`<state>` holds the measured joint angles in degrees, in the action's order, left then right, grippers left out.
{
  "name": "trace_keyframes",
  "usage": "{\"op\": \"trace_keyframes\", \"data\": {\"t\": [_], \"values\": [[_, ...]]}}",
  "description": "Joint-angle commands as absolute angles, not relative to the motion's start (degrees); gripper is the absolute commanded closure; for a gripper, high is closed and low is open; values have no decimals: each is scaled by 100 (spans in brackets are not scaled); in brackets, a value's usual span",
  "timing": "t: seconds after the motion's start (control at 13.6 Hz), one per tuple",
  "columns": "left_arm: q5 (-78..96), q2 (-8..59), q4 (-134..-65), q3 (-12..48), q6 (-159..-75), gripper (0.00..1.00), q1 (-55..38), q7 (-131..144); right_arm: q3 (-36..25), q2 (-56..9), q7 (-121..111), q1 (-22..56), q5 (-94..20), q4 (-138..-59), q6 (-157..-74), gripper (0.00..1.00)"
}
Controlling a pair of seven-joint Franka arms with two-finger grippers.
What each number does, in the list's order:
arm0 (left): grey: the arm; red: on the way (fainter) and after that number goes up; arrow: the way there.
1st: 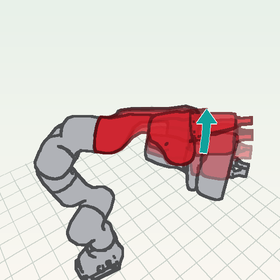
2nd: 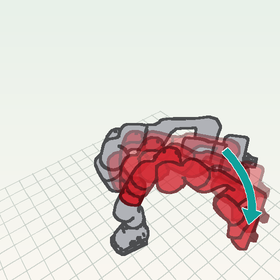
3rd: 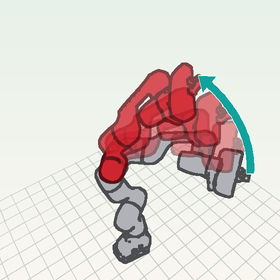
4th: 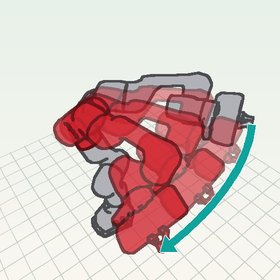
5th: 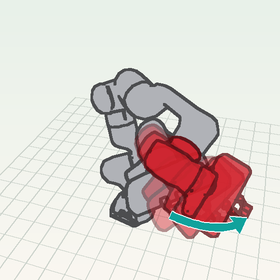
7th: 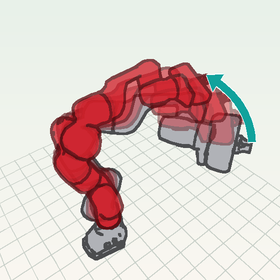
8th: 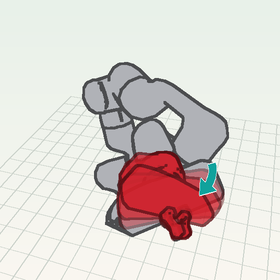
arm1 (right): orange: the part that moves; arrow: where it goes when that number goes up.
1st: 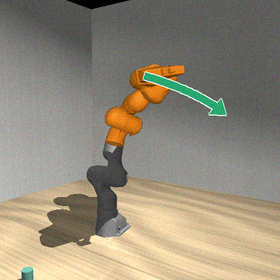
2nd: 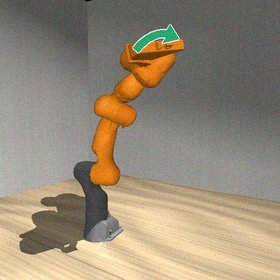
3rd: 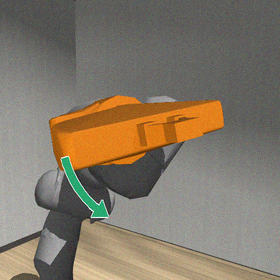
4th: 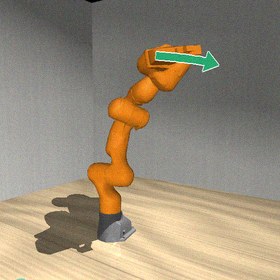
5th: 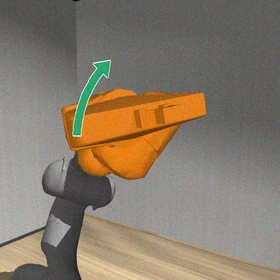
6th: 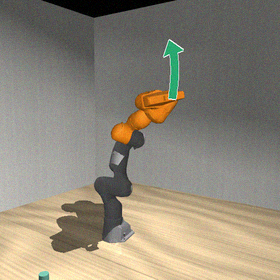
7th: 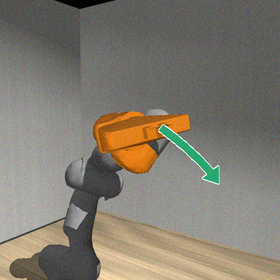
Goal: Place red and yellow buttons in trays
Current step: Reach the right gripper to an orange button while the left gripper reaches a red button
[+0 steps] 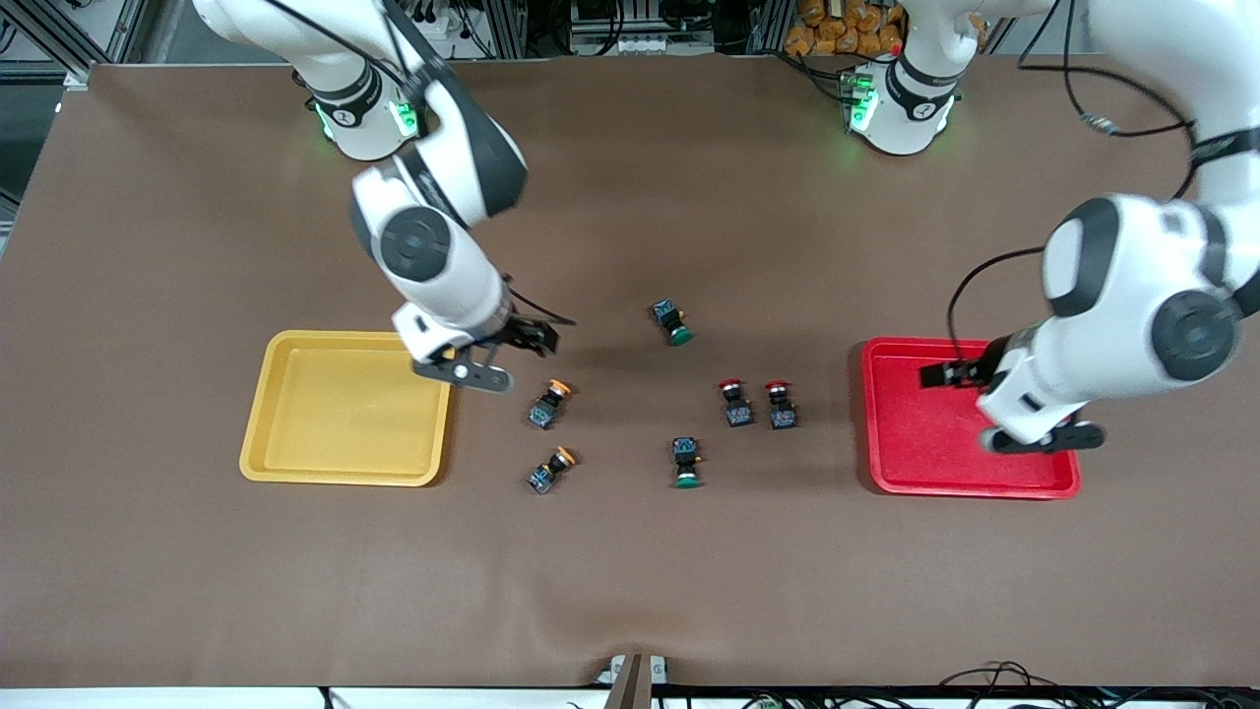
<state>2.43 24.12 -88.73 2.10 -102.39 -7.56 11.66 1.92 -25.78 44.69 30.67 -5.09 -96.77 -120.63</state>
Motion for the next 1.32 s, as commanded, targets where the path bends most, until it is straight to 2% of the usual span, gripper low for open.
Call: {"op": "trace_keyframes", "data": {"t": [0.0, 0.22, 0.88, 0.96, 1.1, 1.25], "values": [[290, 2759, -8692, 202, -10563, 0, -1001, 1631, 132, -3433, 4938, 3146, -440, -9125, -12356, 0], [273, 3093, -8710, 193, -11002, 0, -1422, 2319, 114, -3980, 4992, 3138, -440, -8833, -12716, 0], [290, 3761, -8964, 202, -12093, 0, -2047, 3190, 105, -4623, 4992, 3050, -457, -8842, -13491, 0], [290, 3779, -9043, 202, -12233, 0, -2065, 3234, 105, -4632, 4992, 3032, -466, -8842, -13491, 14], [290, 3832, -9263, 202, -12628, 0, -2126, 3270, 105, -4641, 5044, 3015, -501, -8842, -13491, 57], [290, 3832, -9517, 202, -12979, 0, -2136, 3287, 105, -4641, 5167, 3006, -501, -8833, -13491, 89]]}}
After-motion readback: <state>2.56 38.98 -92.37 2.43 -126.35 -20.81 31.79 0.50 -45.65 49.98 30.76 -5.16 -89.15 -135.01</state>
